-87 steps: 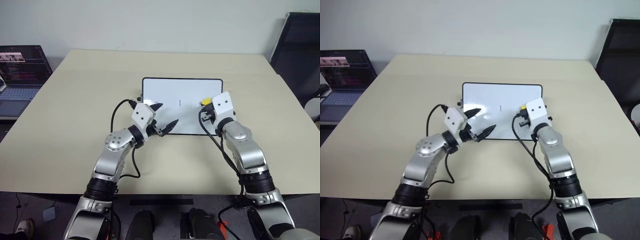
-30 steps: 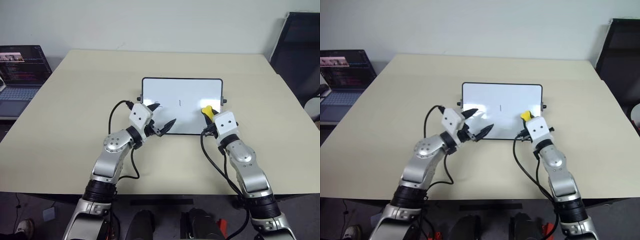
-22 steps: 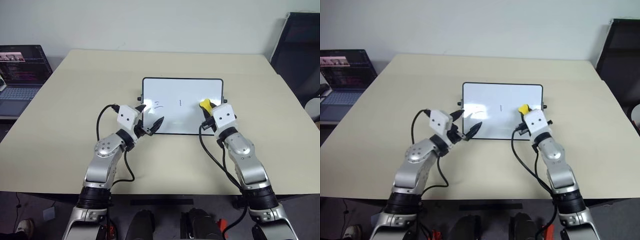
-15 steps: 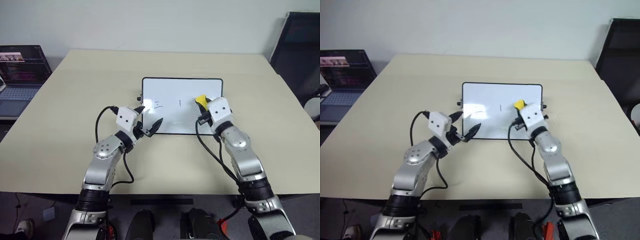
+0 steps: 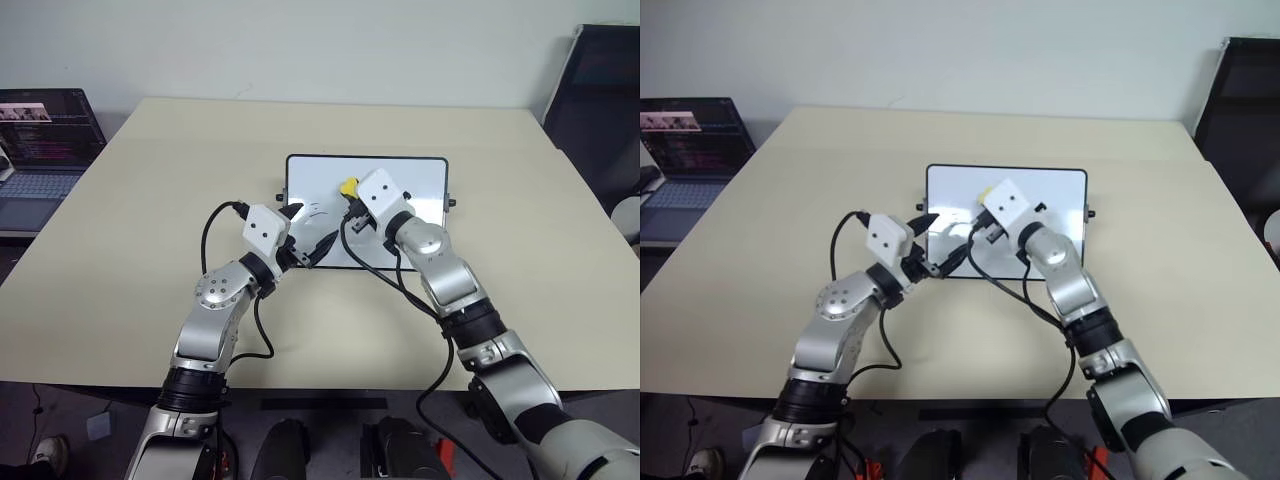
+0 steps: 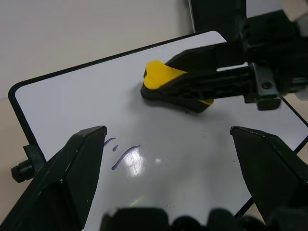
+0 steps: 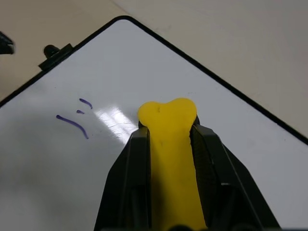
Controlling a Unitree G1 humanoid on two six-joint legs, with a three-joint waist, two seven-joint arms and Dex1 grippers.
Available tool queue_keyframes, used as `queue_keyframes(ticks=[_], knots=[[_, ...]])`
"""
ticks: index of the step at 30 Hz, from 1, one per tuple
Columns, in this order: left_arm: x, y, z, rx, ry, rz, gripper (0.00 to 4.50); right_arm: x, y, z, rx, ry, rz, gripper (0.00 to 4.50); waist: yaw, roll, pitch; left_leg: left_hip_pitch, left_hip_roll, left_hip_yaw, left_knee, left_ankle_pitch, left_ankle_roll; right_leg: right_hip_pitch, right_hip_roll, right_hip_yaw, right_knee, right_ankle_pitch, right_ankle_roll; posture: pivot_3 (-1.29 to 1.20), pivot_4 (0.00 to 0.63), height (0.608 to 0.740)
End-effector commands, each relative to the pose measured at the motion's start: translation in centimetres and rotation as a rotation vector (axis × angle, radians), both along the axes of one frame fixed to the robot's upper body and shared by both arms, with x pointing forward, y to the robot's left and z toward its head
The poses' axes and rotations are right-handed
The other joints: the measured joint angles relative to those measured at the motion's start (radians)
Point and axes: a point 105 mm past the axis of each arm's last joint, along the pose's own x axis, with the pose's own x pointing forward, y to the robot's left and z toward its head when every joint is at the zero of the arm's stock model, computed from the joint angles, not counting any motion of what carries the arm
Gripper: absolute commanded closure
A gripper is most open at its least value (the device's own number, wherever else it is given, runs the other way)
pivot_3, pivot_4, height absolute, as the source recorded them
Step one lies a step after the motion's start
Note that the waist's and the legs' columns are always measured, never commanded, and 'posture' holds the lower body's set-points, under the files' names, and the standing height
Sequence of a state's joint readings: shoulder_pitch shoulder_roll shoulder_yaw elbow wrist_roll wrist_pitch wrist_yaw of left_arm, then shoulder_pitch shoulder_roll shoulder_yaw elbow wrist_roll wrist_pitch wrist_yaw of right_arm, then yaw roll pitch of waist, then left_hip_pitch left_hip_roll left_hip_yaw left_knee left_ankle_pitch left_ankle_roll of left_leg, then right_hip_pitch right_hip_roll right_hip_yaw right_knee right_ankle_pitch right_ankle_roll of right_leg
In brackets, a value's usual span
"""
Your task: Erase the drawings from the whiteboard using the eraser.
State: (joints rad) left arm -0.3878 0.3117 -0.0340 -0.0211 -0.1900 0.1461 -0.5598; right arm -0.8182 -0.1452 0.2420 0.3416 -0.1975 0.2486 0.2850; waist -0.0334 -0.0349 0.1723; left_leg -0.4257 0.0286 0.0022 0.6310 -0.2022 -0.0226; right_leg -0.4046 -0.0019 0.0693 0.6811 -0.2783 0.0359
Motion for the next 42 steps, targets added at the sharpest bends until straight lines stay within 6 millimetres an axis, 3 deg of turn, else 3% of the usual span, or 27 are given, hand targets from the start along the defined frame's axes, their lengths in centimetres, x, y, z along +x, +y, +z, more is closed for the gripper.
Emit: queue_keyframes(ticks=[1, 8, 12, 16, 25, 27, 30, 37, 42], knots=[[-0.2, -0.2, 0.9, -0.002, -0.039, -0.014, 0.00, 0.4, -0.1, 1.6, 0.005, -0.057, -0.025, 3.63, 0.000, 0.000, 0.000, 0.000, 0.000, 0.000, 0.000, 0.000, 0.000, 0.000, 0.000, 0.000, 0.000, 0.000, 0.000, 0.00, 0.150, 0.740], [-0.2, -0.2, 1.0, -0.006, -0.044, -0.012, 0.00, 1.0, -0.6, 1.3, -0.045, -0.037, -0.054, 3.63, 0.000, 0.000, 0.000, 0.000, 0.000, 0.000, 0.000, 0.000, 0.000, 0.000, 0.000, 0.000, 0.000, 0.000, 0.000, 0.00, 0.150, 0.740], [-0.1, -0.1, 1.1, -0.006, -0.049, -0.010, 0.00, 0.2, -0.9, -2.2, -0.112, 0.076, -0.048, 3.63, 0.000, 0.000, 0.000, 0.000, 0.000, 0.000, 0.000, 0.000, 0.000, 0.000, 0.000, 0.000, 0.000, 0.000, 0.000, 0.00, 0.150, 0.740], [-0.2, 0.2, 1.0, -0.007, -0.051, 0.000, 0.00, -1.9, -1.6, -5.2, -0.134, 0.168, -0.044, 3.63, 0.001, 0.000, -0.001, 0.001, 0.000, 0.000, 0.000, 0.000, 0.000, 0.001, 0.000, 0.000, 0.001, 0.000, 0.000, 0.00, 0.150, 0.740], [-0.4, 0.3, 1.0, -0.013, -0.052, 0.011, 0.00, -5.5, -4.5, -8.9, -0.152, 0.292, -0.101, 3.63, 0.002, 0.000, -0.002, 0.009, 0.000, 0.000, 0.003, 0.000, 0.000, 0.012, 0.000, -0.001, -0.001, -0.001, 0.001, 0.00, 0.150, 0.740], [-0.4, 0.3, 1.0, -0.013, -0.049, 0.010, 0.00, -5.6, -4.5, -8.7, -0.146, 0.292, -0.104, 3.63, 0.002, 0.000, -0.002, 0.014, 0.000, 0.000, 0.003, 0.000, 0.000, 0.017, 0.000, -0.002, -0.002, -0.002, 0.003, 0.00, 0.150, 0.740], [-0.2, 0.2, 1.0, -0.011, -0.049, 0.006, 0.00, -4.5, -4.0, -6.8, -0.091, 0.236, -0.113, 3.63, 0.001, 0.000, -0.002, 0.015, 0.000, 0.000, 0.003, 0.000, 0.001, 0.017, 0.000, -0.001, -0.001, -0.003, 0.004, 0.00, 0.150, 0.740], [0.1, -0.1, 1.2, -0.008, -0.054, -0.010, 0.00, -1.5, -2.1, 1.0, 0.103, -0.014, -0.091, 3.63, -0.002, 0.000, -0.001, 0.015, 0.000, 0.000, 0.002, 0.001, 0.001, 0.016, 0.001, 0.000, -0.001, -0.001, 0.003, 0.00, 0.150, 0.740], [0.0, 0.0, 1.3, -0.007, -0.058, -0.006, 0.00, 0.1, -1.4, 2.4, 0.096, -0.064, -0.093, 3.63, -0.001, 0.000, -0.001, 0.011, 0.000, 0.000, -0.002, -0.001, 0.000, 0.012, 0.001, -0.001, -0.003, 0.000, -0.001, 0.00, 0.150, 0.740]])
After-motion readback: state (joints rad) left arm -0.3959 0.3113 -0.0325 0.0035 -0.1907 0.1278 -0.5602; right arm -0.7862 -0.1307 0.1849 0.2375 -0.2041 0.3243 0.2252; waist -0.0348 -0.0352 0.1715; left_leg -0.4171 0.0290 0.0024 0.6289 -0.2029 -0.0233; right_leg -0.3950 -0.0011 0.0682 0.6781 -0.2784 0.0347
